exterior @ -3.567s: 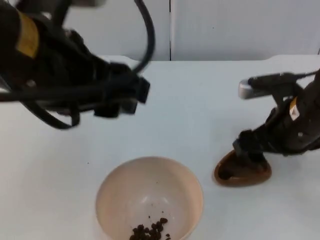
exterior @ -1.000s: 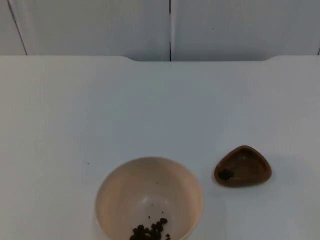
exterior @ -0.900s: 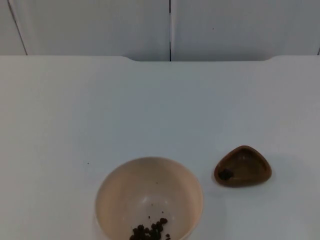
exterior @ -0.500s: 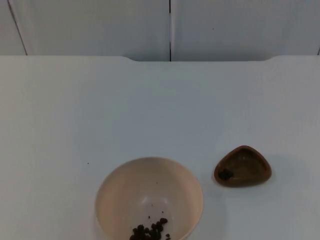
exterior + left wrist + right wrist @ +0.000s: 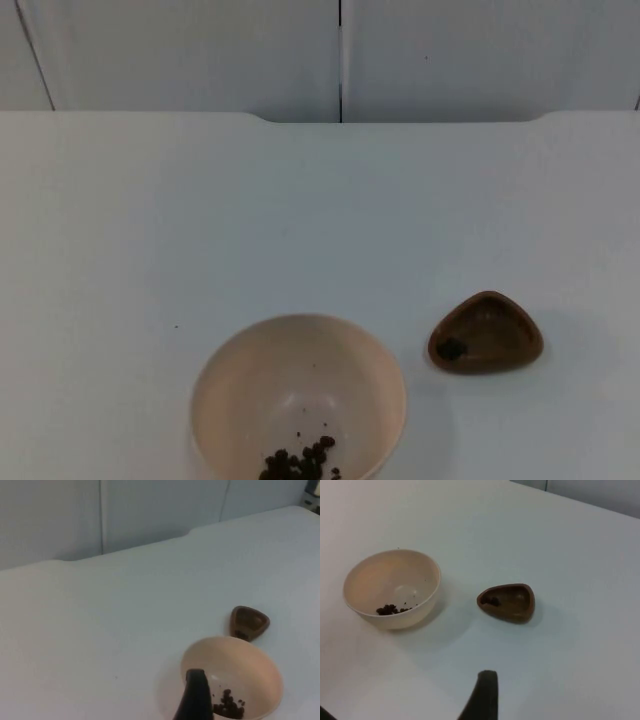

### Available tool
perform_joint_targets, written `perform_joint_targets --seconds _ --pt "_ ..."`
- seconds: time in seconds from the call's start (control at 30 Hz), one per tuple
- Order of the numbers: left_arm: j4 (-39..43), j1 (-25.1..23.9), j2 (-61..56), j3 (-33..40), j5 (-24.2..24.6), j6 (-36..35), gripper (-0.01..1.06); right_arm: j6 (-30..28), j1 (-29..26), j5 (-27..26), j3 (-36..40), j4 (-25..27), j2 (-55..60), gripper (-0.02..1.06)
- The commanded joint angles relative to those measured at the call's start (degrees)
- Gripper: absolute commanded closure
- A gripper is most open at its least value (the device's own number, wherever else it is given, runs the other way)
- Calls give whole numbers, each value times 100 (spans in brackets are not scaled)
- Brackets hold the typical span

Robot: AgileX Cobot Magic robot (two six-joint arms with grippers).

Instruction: Pick up the bowl with the left hand and pour the coffee beans from the cup into the bowl with the right hand.

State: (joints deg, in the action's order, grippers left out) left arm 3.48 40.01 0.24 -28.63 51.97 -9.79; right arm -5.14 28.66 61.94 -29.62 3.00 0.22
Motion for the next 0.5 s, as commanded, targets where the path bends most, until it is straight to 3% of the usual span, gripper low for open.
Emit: perform_joint_targets --seconds 0.0,0.07,0.27,0.47 --pt "-348 -4 -24 -30 55 243 41 -5 3 2 4 -30 -22 29" --pt "-348 -4 -24 -40 92 243 41 -5 3 2 4 -30 -22 29" --pt "-160 -4 -24 -67 943 199 41 -5 3 2 4 -30 -22 29" --pt "-48 -4 -24 7 980 21 41 152 3 2 4 -146 -22 29"
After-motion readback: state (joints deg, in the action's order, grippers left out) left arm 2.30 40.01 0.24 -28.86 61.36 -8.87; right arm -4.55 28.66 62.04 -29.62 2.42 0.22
